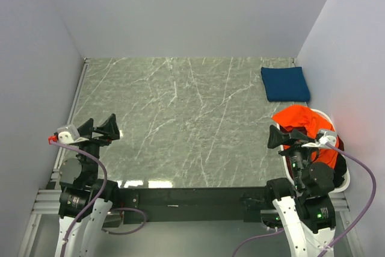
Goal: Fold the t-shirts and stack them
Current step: Grab the tshirt from the pile
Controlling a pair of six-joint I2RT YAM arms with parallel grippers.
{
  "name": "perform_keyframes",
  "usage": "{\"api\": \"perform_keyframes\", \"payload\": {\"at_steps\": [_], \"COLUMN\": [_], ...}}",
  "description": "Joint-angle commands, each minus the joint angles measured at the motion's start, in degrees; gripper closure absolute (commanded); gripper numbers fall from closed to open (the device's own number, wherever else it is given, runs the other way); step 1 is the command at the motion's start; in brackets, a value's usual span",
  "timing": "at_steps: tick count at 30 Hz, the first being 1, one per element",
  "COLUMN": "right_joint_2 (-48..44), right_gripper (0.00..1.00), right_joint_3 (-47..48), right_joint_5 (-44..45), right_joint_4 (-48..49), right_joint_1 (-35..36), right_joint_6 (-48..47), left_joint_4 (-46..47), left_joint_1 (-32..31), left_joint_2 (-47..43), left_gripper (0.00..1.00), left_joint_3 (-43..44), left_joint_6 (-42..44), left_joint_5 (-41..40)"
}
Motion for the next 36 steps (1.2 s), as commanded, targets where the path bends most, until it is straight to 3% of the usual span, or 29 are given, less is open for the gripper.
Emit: {"api": "perform_keyframes", "payload": {"at_steps": [1, 5, 10, 18, 27, 36], "right_joint_2": [-6.9, -6.3, -1.1, 19.1, 46.0, 62.8], "right_gripper": [0.04, 0.04, 0.04, 0.03, 0.03, 0.03], "right_joint_3": [1.7, 2.0, 4.8, 12.7, 22.4, 25.1], "right_joint_5": [-0.8, 0.9, 4.9, 7.4, 28.8, 23.1], "right_joint_4": [1.9, 2.0, -0.1, -4.8, -11.9, -3.7], "right_joint_1": [0.4, 0.4, 0.4, 0.4, 0.0, -17.0], "right_joint_6": [-1.1, -0.4, 1.1, 2.9, 9.4, 9.8], "left_joint_4": [1.8, 1.0, -2.2, -4.2, -5.6, -5.6], "left_joint_1": [-0.2, -0.2, -0.7, -2.0, -3.5, -6.0], "left_joint_2": [-2.8, -3.4, -5.3, -7.8, -10.2, -10.2], "left_gripper": [0.01, 0.01, 0.01, 0.01, 0.01, 0.0], "left_joint_3": [0.3, 0.7, 1.7, 1.9, 2.4, 2.3], "left_joint_6": [0.5, 0.1, -2.2, -4.1, -4.5, -3.9], "left_joint_5": [0.3, -1.3, -8.9, -11.1, -12.3, -12.2]}}
